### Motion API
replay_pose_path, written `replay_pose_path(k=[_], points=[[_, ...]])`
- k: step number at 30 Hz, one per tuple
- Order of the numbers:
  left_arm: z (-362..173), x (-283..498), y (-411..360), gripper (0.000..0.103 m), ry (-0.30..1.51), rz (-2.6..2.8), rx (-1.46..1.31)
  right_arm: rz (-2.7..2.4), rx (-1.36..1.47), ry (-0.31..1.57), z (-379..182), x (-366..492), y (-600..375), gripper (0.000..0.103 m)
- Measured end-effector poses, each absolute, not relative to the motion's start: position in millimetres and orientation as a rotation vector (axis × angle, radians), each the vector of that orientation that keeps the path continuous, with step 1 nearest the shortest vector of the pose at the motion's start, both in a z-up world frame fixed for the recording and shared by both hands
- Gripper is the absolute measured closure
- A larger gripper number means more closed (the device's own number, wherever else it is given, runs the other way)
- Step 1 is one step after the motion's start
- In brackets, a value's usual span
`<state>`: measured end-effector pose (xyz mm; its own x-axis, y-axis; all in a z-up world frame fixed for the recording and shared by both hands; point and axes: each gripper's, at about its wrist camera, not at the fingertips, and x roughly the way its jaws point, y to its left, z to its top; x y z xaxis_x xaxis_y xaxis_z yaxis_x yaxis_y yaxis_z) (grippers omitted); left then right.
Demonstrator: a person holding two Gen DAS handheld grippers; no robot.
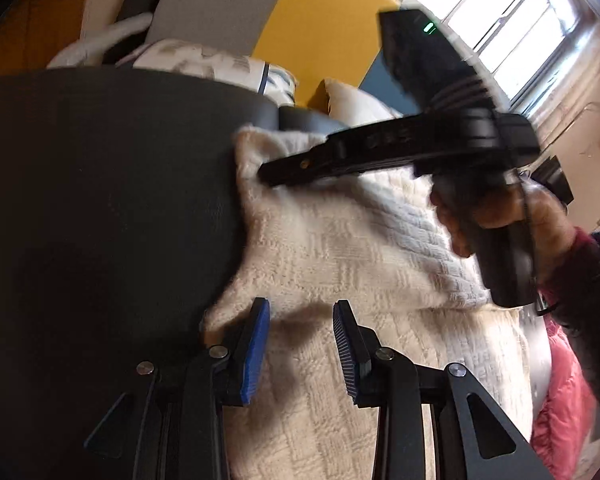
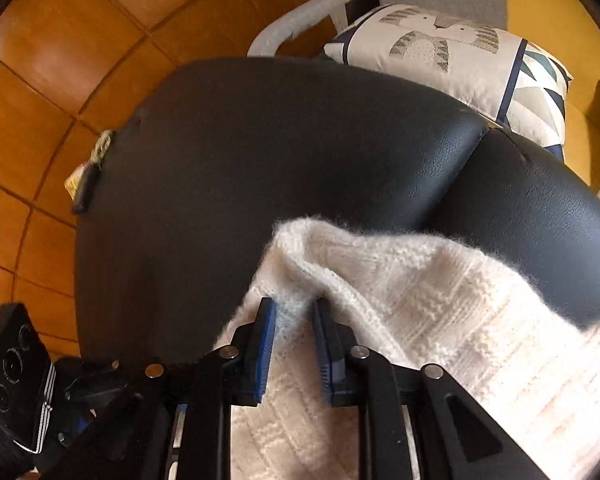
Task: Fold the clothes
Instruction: 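Smooth the folded sweater flat with both open tools, then move the open right tool onto the sweater's folded edge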
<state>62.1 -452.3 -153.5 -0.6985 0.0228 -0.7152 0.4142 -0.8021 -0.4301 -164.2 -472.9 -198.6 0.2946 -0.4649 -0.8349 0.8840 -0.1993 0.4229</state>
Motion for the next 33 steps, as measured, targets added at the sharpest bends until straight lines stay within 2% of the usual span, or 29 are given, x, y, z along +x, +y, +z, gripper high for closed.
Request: replay_pose_path(k=[4,9,13,18,22,25,26,30,33], points=[[-160,61,-455,0.068,0.894,-2.533,1.120,-1.297,1.189,0.387,-171,-170,-440,0.084],[-136,58,-442,0.064,0.879,-2.599,1.044,-1.318,1.152,0.362,-140,-178,-353,0.082],[-129,38,-431,0.064,0.847,-2.632,1.074,-1.499,1.194,0.413,-141,-191,-279,0.082],[-141,10,-411,0.064,0.763,-2.610,1.197,-1.749,1.315,0.438,-168,-222,-194,0.082],[-158,-1,-406,0.064,0.740,-2.557,1.263,-1.780,1.373,0.231,-183,-231,-154,0.084],[-154,-3,-406,0.063,0.757,-2.553,1.255,-1.730,1.346,-0.095,-170,-246,-128,0.081],[-150,-3,-405,0.063,0.765,-2.568,1.243,-1.755,1.314,-0.150,-163,-249,-120,0.080],[-142,-11,-401,0.063,0.730,-2.583,1.239,-1.794,1.321,-0.182,-171,-260,-111,0.074],[-145,-16,-400,0.063,0.739,-2.573,1.239,-1.821,1.329,-0.203,-178,-269,-105,0.074]])
